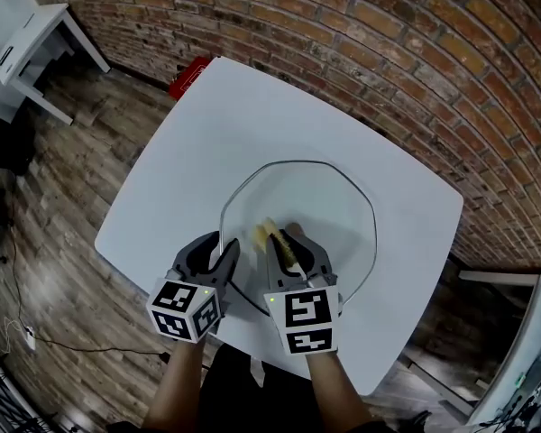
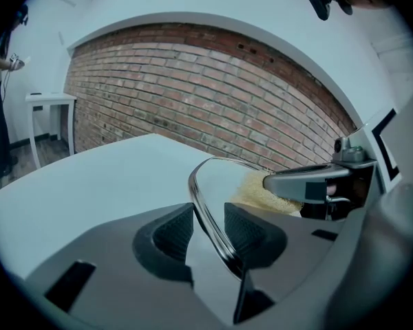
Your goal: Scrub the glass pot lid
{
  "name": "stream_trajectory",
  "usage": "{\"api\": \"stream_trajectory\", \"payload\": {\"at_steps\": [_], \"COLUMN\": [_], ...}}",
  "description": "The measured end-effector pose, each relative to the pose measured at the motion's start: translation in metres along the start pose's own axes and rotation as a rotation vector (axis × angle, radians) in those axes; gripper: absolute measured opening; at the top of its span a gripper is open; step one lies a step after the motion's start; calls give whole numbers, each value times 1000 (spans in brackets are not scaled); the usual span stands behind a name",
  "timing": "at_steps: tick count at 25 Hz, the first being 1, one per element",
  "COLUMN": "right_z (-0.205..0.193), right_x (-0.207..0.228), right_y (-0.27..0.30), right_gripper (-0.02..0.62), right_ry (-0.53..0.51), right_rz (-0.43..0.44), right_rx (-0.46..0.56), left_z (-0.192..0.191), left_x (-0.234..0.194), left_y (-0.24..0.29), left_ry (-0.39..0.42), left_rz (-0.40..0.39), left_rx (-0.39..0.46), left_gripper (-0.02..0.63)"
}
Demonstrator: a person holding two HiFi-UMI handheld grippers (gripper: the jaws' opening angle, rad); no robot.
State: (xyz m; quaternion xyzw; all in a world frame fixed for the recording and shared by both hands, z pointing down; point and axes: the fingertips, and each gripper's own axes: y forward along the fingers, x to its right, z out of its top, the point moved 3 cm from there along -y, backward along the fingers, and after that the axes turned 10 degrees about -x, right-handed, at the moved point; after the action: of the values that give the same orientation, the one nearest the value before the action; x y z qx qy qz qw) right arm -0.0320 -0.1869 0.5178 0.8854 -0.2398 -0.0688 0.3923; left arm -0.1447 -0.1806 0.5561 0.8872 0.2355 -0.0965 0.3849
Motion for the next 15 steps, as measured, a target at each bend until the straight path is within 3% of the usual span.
{"api": "stream_trajectory", "payload": {"at_steps": [6,12,15], "right_z": [-18,-39,-35], "right_x": [59,129,143], "right_y": [-15,-47,-60], "right_gripper": [58,58,58], "right_ry": [64,157,181], "right_rz": [-128,-308,-337], "right_rx": [-29,-45,-26], "left_z": [1,2,3], "left_x": [0,2,2], "left_y": [0,1,1], "left_ry": [4,9,6], "left_rz": [12,13,14], "left_rx": [2,-2,1], "left_gripper": [144,144,144]}}
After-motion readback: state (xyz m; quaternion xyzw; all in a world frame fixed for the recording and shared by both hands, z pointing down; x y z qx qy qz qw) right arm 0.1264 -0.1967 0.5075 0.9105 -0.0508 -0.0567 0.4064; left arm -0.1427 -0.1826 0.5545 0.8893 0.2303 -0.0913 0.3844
